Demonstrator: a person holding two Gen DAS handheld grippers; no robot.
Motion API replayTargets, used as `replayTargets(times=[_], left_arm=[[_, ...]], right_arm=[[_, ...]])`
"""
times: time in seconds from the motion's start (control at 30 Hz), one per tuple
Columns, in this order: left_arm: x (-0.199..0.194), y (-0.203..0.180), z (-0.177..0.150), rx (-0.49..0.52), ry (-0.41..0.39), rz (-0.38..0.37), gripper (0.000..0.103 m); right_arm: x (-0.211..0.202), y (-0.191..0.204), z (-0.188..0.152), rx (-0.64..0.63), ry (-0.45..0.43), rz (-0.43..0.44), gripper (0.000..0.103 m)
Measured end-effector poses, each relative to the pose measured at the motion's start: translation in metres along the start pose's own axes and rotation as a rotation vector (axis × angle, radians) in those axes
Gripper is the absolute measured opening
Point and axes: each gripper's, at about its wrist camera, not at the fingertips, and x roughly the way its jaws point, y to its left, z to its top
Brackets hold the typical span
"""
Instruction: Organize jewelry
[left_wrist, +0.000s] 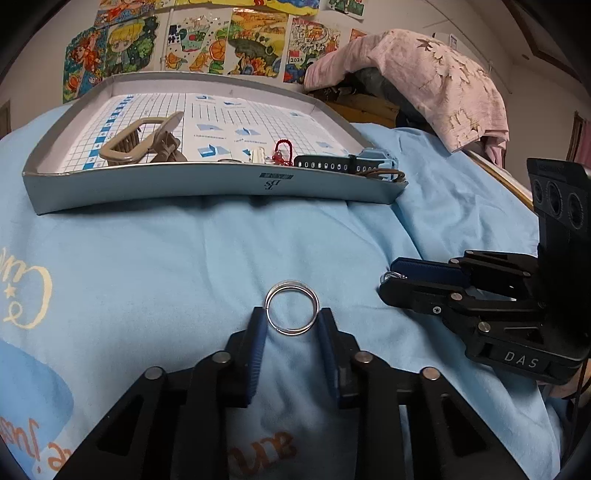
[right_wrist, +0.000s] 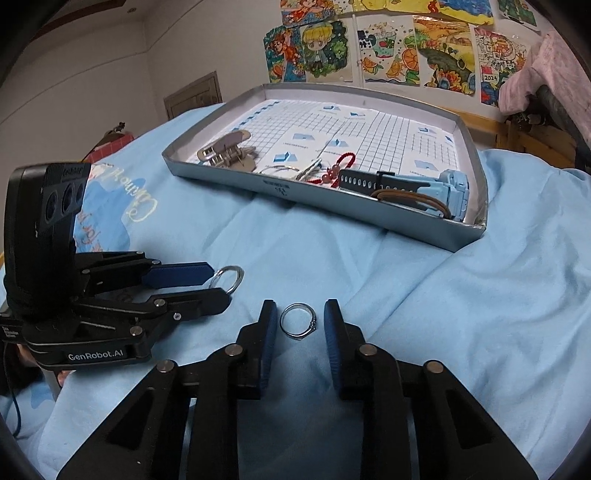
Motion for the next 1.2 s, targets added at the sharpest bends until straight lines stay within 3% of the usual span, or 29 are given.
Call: replayTargets(times=[0.07,0.23,0.27,0.33,0.9,1.2], left_arm=[[0.001,0.0,0.0,-0.001,0.001,-0.002,0.026],[-0.001,-0.001,-0.001,0.002,-0.014,0.002,0.025],[-0.002,-0.001,-0.002,0.004,-0.018,0.004,0.023],[-0.003,-0.001,-0.003,0.003,-0.024,0.017,0.004],[-0.012,0.001,-0.005,-0.009,-0.046,0.004,0.003],[-0.028,-0.002,0.011,0.0,-0.079,-0.013,0.002]], right_arm=[[0.001,0.001,0.0,-0.003,0.006,-0.002,0.018],[0.002,0.001,0.0,-0.003,0.01,-0.002,0.018],[0.002,0.001,0.0,-0.004,0.009,-0.003,0.018],[0.002,0.002,-0.001,-0.006,0.005,-0.005,0.018],[-0.003,0.001,-0.001,-0.009,-0.024,-0.007,0.018],[-0.01,-0.003,0.001,0.01,-0.071,-0.008,0.018]])
